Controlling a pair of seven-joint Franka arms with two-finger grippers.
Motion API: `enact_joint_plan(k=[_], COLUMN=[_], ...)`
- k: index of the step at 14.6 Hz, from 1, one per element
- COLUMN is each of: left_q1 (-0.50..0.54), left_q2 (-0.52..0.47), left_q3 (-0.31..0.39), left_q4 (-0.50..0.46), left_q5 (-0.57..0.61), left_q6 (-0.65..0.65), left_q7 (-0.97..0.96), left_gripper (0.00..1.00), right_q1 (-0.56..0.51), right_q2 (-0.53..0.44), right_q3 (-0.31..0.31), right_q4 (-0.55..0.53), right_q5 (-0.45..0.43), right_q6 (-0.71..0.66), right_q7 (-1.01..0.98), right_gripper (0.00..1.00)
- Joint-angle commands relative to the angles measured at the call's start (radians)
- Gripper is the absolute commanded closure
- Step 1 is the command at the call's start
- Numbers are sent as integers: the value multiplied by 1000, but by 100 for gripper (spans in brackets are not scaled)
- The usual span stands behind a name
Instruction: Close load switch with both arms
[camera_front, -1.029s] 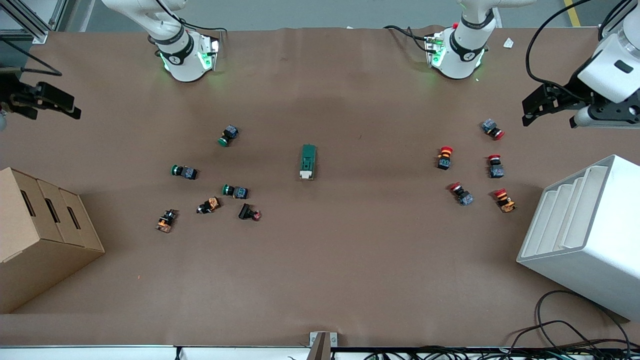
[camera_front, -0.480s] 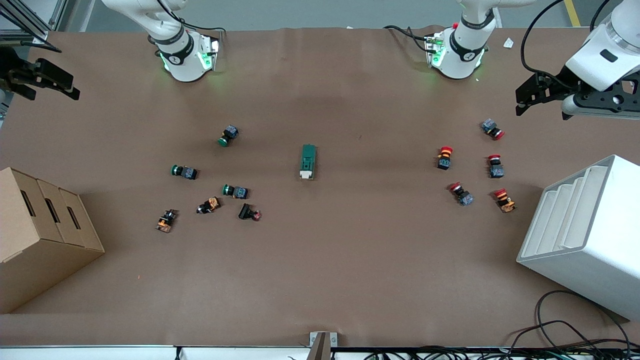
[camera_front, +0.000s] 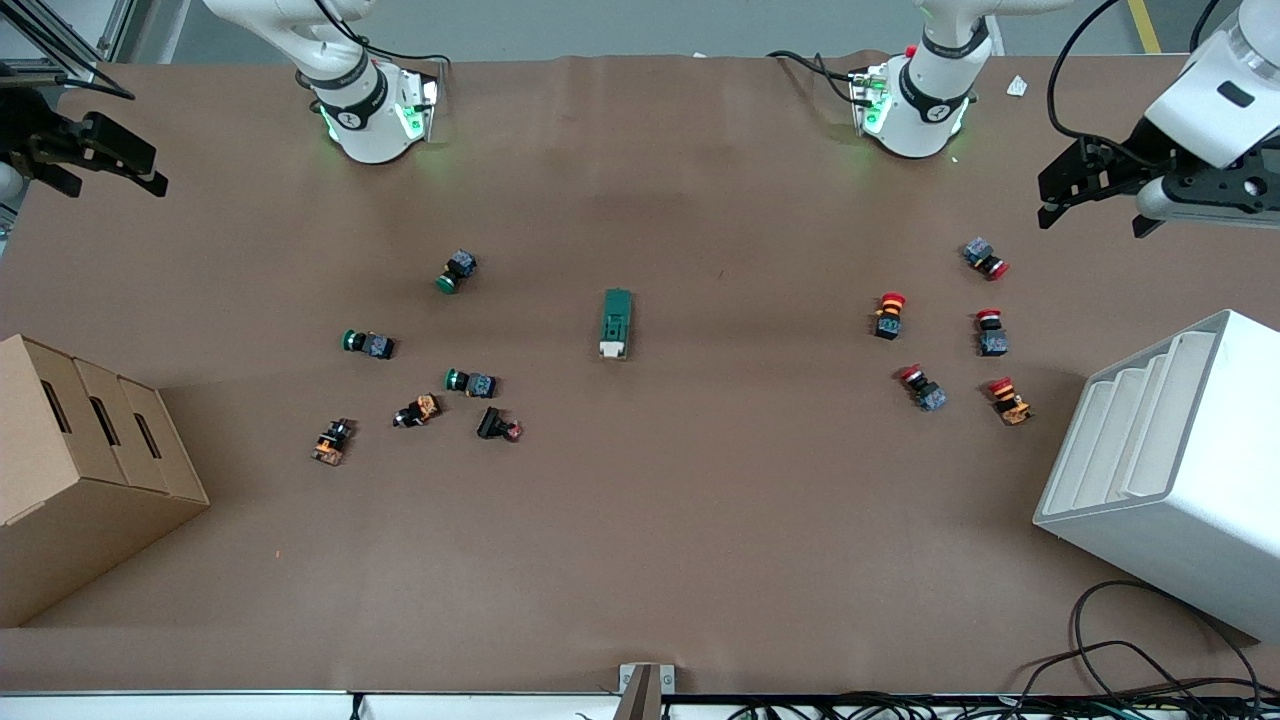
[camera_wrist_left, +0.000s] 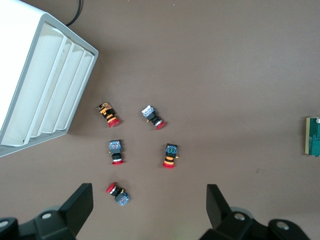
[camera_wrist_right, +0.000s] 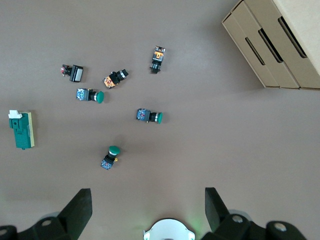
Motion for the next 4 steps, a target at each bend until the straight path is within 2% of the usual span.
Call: enact_joint_plan(k=[1, 4], left_q1=[7, 9], left_q2=[12, 12], left_q3=[-7, -7], left_q4=[29, 31], left_q5=[-15, -15], left_q6=[-36, -40], left_q7=[3, -17], left_gripper=[0, 0], right_q1=[-12, -9], right_q2=[-32, -29], right_q3=[10, 12], right_q4=[-35, -16], right_q5=[-14, -17], right_q6=[26, 26], right_q7=[-16, -23], right_gripper=[0, 0])
